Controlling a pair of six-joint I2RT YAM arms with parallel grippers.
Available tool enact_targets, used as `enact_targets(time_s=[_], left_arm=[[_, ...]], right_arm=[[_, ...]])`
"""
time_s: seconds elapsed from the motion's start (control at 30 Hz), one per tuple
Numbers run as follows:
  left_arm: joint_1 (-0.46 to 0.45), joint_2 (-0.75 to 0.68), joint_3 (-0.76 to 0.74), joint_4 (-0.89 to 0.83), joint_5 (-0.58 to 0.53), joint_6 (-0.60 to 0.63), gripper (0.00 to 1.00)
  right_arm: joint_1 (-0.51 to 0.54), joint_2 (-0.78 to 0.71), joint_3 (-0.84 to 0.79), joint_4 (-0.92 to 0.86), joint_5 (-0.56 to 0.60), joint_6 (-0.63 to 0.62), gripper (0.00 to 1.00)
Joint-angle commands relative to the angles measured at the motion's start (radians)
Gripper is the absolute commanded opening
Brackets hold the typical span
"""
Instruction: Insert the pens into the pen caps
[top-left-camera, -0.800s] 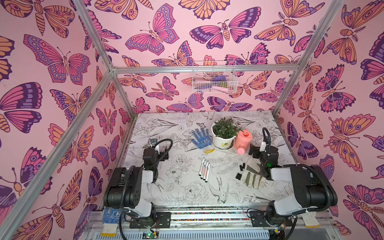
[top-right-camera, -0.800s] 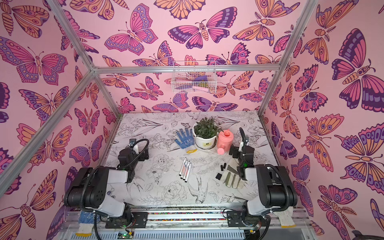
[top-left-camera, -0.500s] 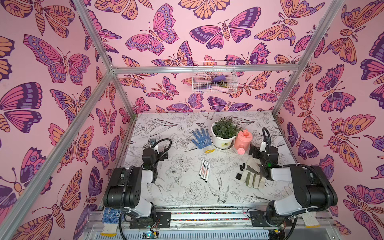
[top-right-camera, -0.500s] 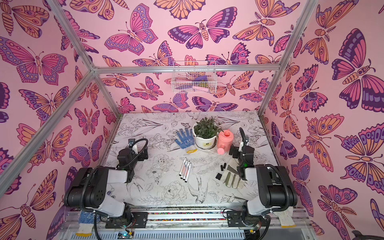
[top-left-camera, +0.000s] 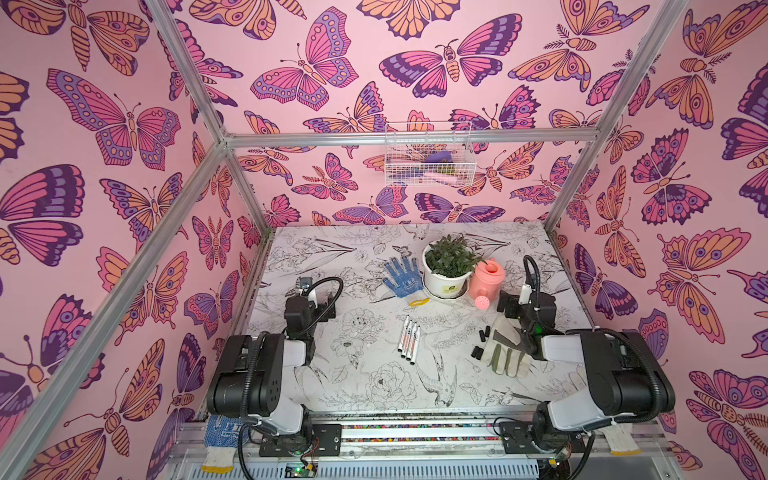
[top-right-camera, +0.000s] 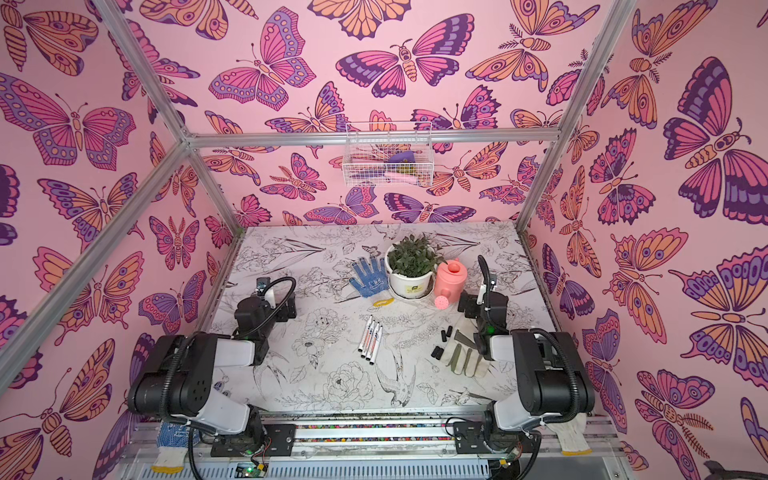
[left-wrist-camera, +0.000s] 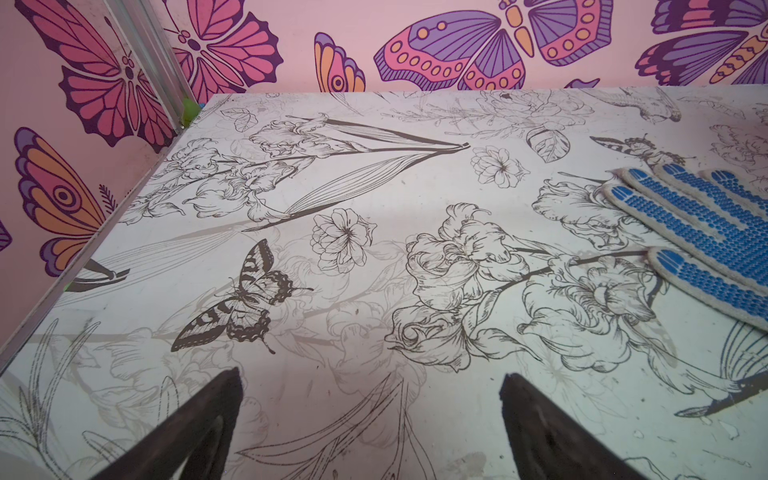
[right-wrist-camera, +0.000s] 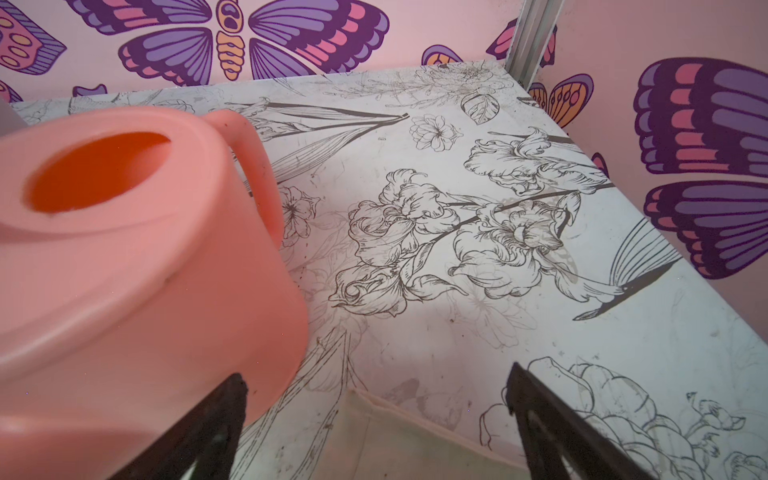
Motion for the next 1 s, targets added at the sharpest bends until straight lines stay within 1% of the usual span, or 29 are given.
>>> enact_targets(time_s=[0.0, 0.37, 0.6, 0.63, 0.67, 0.7, 0.73, 0.77, 0.8, 0.83, 0.87, 0.9, 0.93, 0.97], left_arm=[[0.006, 0.002, 0.010, 0.004, 0.015, -0.005, 0.99], [0.006, 0.001, 0.009, 0.007, 0.013, -0.005, 0.99], [0.006, -0.002, 0.017, -0.003, 0.019, -0.001, 0.99], [0.004, -0.024, 0.041, -0.055, 0.034, 0.008, 0.99], [0.000, -0.070, 0.080, -0.179, 0.038, 0.018, 0.99], [-0.008, -0.107, 0.167, -0.347, 0.022, 0.018, 0.99], [-0.015, -0.142, 0.245, -0.513, -0.032, -0.020, 0.99], [-0.017, -0.158, 0.312, -0.628, -0.088, -0.074, 0.99], [-0.025, -0.176, 0.343, -0.674, -0.123, -0.096, 0.99], [-0.050, -0.196, 0.348, -0.680, -0.177, -0.113, 0.99], [-0.088, -0.215, 0.337, -0.671, -0.260, -0.133, 0.99], [-0.127, -0.229, 0.326, -0.669, -0.338, -0.161, 0.99], [-0.157, -0.238, 0.319, -0.680, -0.367, -0.185, 0.99], [-0.198, -0.247, 0.315, -0.716, -0.370, -0.209, 0.99]], right_arm=[[0.003, -0.014, 0.024, 0.000, -0.004, -0.003, 0.99], [-0.001, -0.015, 0.025, -0.004, -0.009, -0.001, 0.99], [-0.006, -0.018, 0.023, -0.005, -0.038, -0.005, 1.00], [-0.007, -0.020, 0.021, 0.002, -0.044, -0.007, 0.95], [-0.007, -0.026, 0.021, 0.032, -0.058, -0.010, 0.91], [-0.006, -0.066, 0.037, -0.025, -0.076, -0.022, 0.88], [-0.004, -0.125, 0.077, -0.153, -0.064, -0.024, 0.82], [0.000, -0.187, 0.128, -0.290, -0.018, -0.001, 0.80], [-0.001, -0.234, 0.174, -0.423, 0.016, 0.054, 0.78], [0.001, -0.270, 0.204, -0.476, 0.059, 0.106, 0.76], [0.003, -0.305, 0.220, -0.517, 0.065, 0.149, 0.72], [0.006, -0.339, 0.218, -0.527, 0.102, 0.195, 0.64], [0.014, -0.370, 0.207, -0.542, 0.154, 0.248, 0.63], [0.013, -0.414, 0.200, -0.570, 0.181, 0.290, 0.64]])
